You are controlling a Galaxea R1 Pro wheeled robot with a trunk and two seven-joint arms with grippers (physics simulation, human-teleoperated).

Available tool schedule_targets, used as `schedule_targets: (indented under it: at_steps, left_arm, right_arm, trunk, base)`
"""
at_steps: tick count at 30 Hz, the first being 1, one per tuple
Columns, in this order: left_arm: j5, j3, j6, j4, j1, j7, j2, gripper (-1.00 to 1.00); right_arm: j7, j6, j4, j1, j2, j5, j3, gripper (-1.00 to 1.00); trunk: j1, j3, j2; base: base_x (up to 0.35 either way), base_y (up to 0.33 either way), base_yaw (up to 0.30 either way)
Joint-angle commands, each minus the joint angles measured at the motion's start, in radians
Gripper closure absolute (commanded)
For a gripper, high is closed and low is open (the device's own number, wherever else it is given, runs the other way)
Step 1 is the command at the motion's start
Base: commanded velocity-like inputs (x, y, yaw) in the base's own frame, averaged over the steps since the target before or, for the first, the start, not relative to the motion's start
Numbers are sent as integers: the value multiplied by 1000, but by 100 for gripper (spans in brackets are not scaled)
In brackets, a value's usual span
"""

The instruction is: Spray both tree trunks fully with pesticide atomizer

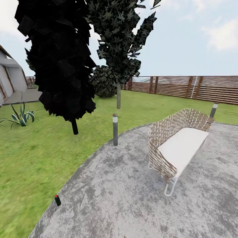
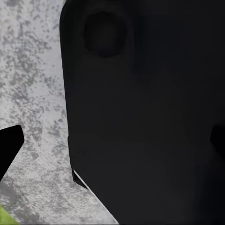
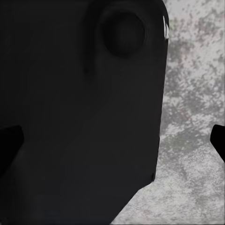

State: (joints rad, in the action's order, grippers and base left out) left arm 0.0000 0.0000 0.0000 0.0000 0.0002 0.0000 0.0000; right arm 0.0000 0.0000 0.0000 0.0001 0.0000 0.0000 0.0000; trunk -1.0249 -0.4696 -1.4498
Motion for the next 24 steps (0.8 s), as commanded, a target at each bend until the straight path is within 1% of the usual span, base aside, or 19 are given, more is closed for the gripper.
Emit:
schedule_targets:
  at_steps: [1,6,10,12,19,24]
  left_arm:
    - [0,0,0,0,0,0,0,-100]
    - [-2,0,-2,-2,0,2,-2,-100]
    - [0,1,-2,-4,0,2,-2,-100]
    - [1,1,-2,-5,0,2,-2,-100]
    - [3,3,-2,-13,0,2,-2,-100]
    - [3,3,-27,-41,-1,2,-1,-100]
  right_arm:
    - [0,0,0,0,0,0,0,-100]
    - [5,-2,-5,-2,0,4,-2,-100]
    - [5,-13,-25,-8,20,3,-2,-100]
    - [5,-20,-37,-10,23,2,-3,-100]
    - [5,-26,-76,-12,20,1,-5,-100]
    - [5,-26,-104,-12,16,3,-4,-100]
  trunk:
    - [0,0,0]
    - [0,0,0]
    - [0,0,0]
    - [0,0,0]
    - [0,0,0]
    - [0,0,0]
  base:
    - [0,0,0]
    - [0,0,0]
    - [0,0,0]
    - [0,0,0]
    - [0,0,0]
    - [0,0,0]
